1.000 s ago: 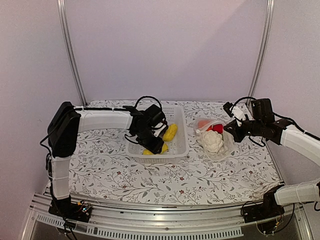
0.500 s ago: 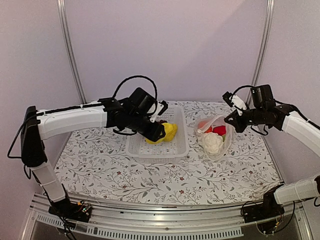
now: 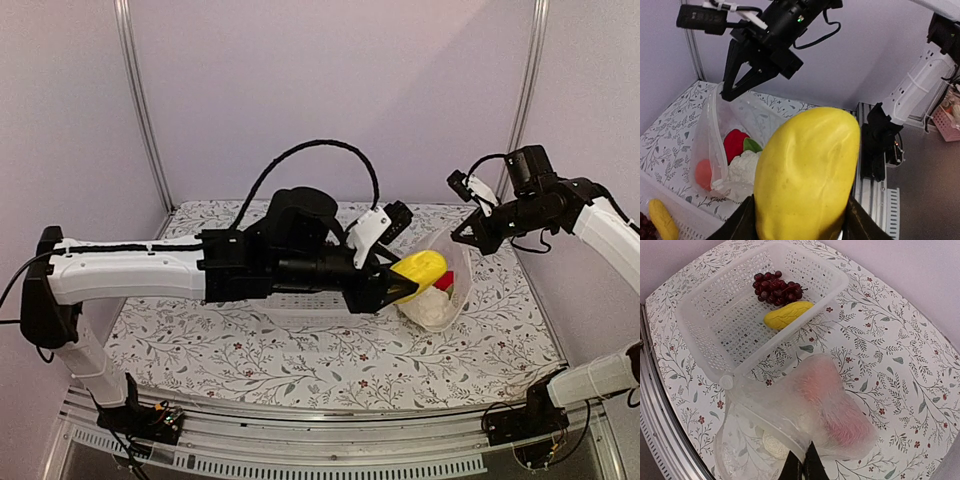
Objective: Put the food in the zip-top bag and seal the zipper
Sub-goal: Place the fake fruit in the zipper food storage bag.
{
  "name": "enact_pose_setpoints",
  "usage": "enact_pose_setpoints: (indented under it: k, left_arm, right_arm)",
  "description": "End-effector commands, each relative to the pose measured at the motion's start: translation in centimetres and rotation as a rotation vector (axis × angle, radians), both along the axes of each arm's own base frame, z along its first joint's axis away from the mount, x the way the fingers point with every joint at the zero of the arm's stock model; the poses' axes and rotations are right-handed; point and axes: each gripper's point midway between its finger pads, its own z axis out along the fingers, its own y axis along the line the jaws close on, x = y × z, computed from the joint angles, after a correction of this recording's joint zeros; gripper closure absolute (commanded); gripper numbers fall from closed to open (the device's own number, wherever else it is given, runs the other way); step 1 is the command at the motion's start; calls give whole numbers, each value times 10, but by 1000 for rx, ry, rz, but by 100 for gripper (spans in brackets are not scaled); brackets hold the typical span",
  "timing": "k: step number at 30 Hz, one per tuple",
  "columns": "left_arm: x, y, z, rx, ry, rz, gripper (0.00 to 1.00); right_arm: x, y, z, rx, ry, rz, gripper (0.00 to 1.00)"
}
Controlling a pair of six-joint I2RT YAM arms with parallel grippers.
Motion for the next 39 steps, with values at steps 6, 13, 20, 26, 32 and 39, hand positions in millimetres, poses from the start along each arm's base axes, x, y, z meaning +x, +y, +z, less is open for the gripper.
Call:
enact_pose_setpoints:
  k: [6,13,20,26,32,39]
  left_arm:
    - [-42,-64,38,-280,-115,-220,74]
    - [-16,-91,21,-265,-165,-115,73]
    - [21,-103,-23,-219,-212,62,71]
    - [46,-102,-50,-175,-226,197,71]
    - [69,-87,-59,-180,-214,365,69]
    - [89,-96,-67,-130,-185,471,45]
  right_arm:
    - [-20,12,9,74,106,53,100]
    - [-23,17,24,103,143,66,100]
    - [-27,20,29,130,157,78,100]
    - [-27,19,32,138,155,73,100]
    - [-28,18,32,154,166,72,100]
    - [-27,18,35,164,160,69,100]
